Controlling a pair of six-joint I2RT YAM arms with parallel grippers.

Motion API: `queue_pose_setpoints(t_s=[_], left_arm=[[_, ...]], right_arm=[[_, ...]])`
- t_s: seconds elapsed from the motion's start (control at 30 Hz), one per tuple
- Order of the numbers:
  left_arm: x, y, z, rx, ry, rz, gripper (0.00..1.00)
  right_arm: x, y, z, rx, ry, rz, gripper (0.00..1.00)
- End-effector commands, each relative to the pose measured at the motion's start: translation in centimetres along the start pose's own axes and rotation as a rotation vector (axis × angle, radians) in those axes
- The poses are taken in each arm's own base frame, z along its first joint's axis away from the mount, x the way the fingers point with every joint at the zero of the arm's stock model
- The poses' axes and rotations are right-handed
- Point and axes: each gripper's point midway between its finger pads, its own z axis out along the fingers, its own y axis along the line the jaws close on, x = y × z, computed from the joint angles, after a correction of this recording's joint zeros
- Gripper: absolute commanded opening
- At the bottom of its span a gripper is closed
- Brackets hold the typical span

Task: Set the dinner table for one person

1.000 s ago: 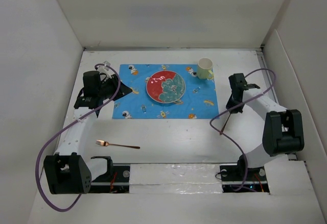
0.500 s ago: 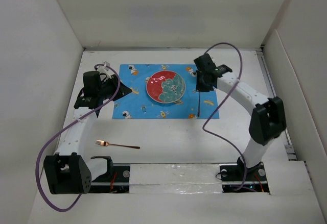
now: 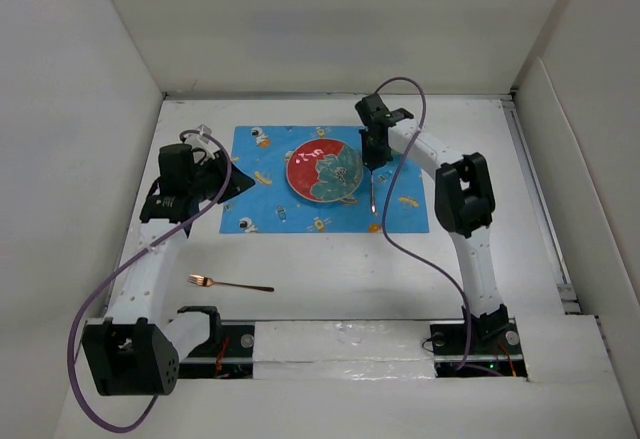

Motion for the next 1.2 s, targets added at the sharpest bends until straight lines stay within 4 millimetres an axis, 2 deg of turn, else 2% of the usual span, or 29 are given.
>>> queue_pose_setpoints(t_s=[0.0, 0.07, 0.13, 0.23, 0.27, 0.3, 0.4, 0.43, 0.47, 0.53, 0.57, 0.6, 0.63, 0.67, 0.7, 0.73, 0.77, 0.8, 0.83, 0.87, 0.9, 0.93, 0.97, 1.0, 1.03, 1.07, 1.1, 1.13, 1.17], left_arm=[[-1.2, -0.2, -1.3, -0.040, -0.054, 0.033, 0.25], [-0.9, 0.7, -1.7, -0.097, -0.047, 0.017, 0.28], [-0.8, 2.8, -2.2, -0.223, -0.063, -0.014, 0.29], [-0.1, 4.1, -2.7, -0.297, -0.048, -0.050, 0.28], [0.6, 4.7, -3.0, -0.330, -0.025, -0.069, 0.28], [0.8, 4.9, -3.2, -0.351, -0.029, -0.087, 0.28], [2.5, 6.3, -4.2, -0.431, -0.003, -0.146, 0.29], [3.1, 6.7, -4.4, -0.456, 0.008, -0.180, 0.28], [4.4, 7.6, -4.8, -0.506, 0.041, -0.221, 0.26], [5.7, 8.5, -5.0, -0.561, 0.059, -0.292, 0.19], [6.8, 8.9, -5.1, -0.577, 0.087, -0.323, 0.17], [7.2, 8.7, -5.3, -0.576, 0.087, -0.343, 0.13], [7.5, 8.8, -5.5, -0.583, 0.087, -0.357, 0.04], [8.4, 9.2, -5.9, -0.615, 0.105, -0.395, 0.01], [8.9, 9.6, -6.1, -0.641, 0.111, -0.411, 0.00], [9.3, 9.7, -6.3, -0.655, 0.121, -0.428, 0.00], [10.0, 9.9, -6.7, -0.676, 0.136, -0.455, 0.00], [9.7, 10.0, -7.0, -0.692, 0.113, -0.454, 0.00], [9.4, 10.0, -7.3, -0.703, 0.101, -0.459, 0.00], [7.6, 9.5, -7.8, -0.704, 0.042, -0.445, 0.00], [6.1, 9.2, -8.2, -0.706, -0.013, -0.454, 0.00], [4.3, 8.4, -8.5, -0.683, -0.065, -0.448, 0.00], [0.7, 6.1, -9.4, -0.620, -0.164, -0.431, 0.00], [-1.2, 4.9, -9.9, -0.587, -0.218, -0.422, 0.00], [-4.8, 2.1, -11.2, -0.500, -0.316, -0.398, 0.08], [-6.5, 0.7, -11.9, -0.457, -0.358, -0.382, 0.13], [-7.6, -0.5, -12.3, -0.421, -0.374, -0.356, 0.17], [-8.8, -1.7, -13.1, -0.389, -0.399, -0.338, 0.22], [-10.5, -3.7, -14.6, -0.336, -0.448, -0.311, 0.25]], right_arm=[[-1.7, -0.6, -0.2, -0.003, -0.019, 0.005, 0.00], [-1.6, -1.1, 0.6, 0.008, -0.004, 0.011, 0.00], [-1.0, -1.1, 1.2, 0.012, 0.014, 0.022, 0.00], [-0.7, -1.1, 1.4, 0.012, 0.018, 0.039, 0.01], [-0.4, -0.9, 1.4, 0.006, 0.031, 0.043, 0.07], [-0.4, -0.9, 1.3, 0.003, 0.032, 0.044, 0.23], [-1.1, 0.2, -0.6, -0.052, -0.004, 0.046, 0.42], [-2.0, 1.1, -2.6, -0.087, -0.042, 0.044, 0.45], [-2.6, 1.5, -3.6, -0.122, -0.066, 0.048, 0.46], [-2.6, 3.1, -5.8, -0.182, -0.097, 0.025, 0.51], [-3.6, 4.5, -9.0, -0.253, -0.158, 0.014, 0.51], [-2.8, 4.6, -9.8, -0.269, -0.160, 0.004, 0.50], [-2.4, 5.1, -10.9, -0.293, -0.174, -0.002, 0.45], [-3.2, 6.2, -14.8, -0.374, -0.254, -0.012, 0.31], [-2.8, 6.4, -16.2, -0.402, -0.277, -0.016, 0.01], [-0.6, 5.9, -15.7, -0.414, -0.244, -0.015, 0.00], [-0.8, 7.0, -19.2, -0.519, -0.314, -0.029, 0.00], [0.4, 8.0, -20.1, -0.577, -0.318, -0.050, 0.00], [3.1, 8.5, -19.0, -0.618, -0.274, -0.060, 0.00], [3.6, 10.2, -20.6, -0.718, -0.305, -0.094, 0.00], [5.8, 12.2, -21.6, -0.778, -0.286, -0.147, 0.00], [7.8, 13.2, -21.0, -0.797, -0.253, -0.192, 0.00], [9.1, 14.8, -21.3, -0.844, -0.240, -0.238, 0.00], [10.6, 16.1, -20.1, -0.848, -0.204, -0.283, 0.00], [12.7, 18.3, -20.6, -0.885, -0.182, -0.341, 0.04], [13.2, 19.8, -21.1, -0.908, -0.192, -0.378, 0.09], [13.8, 21.0, -21.0, -0.914, -0.200, -0.426, 0.23], [15.9, 23.0, -20.4, -0.920, -0.177, -0.488, 0.31], [16.6, 24.1, -20.1, -0.915, -0.176, -0.521, 0.38]])
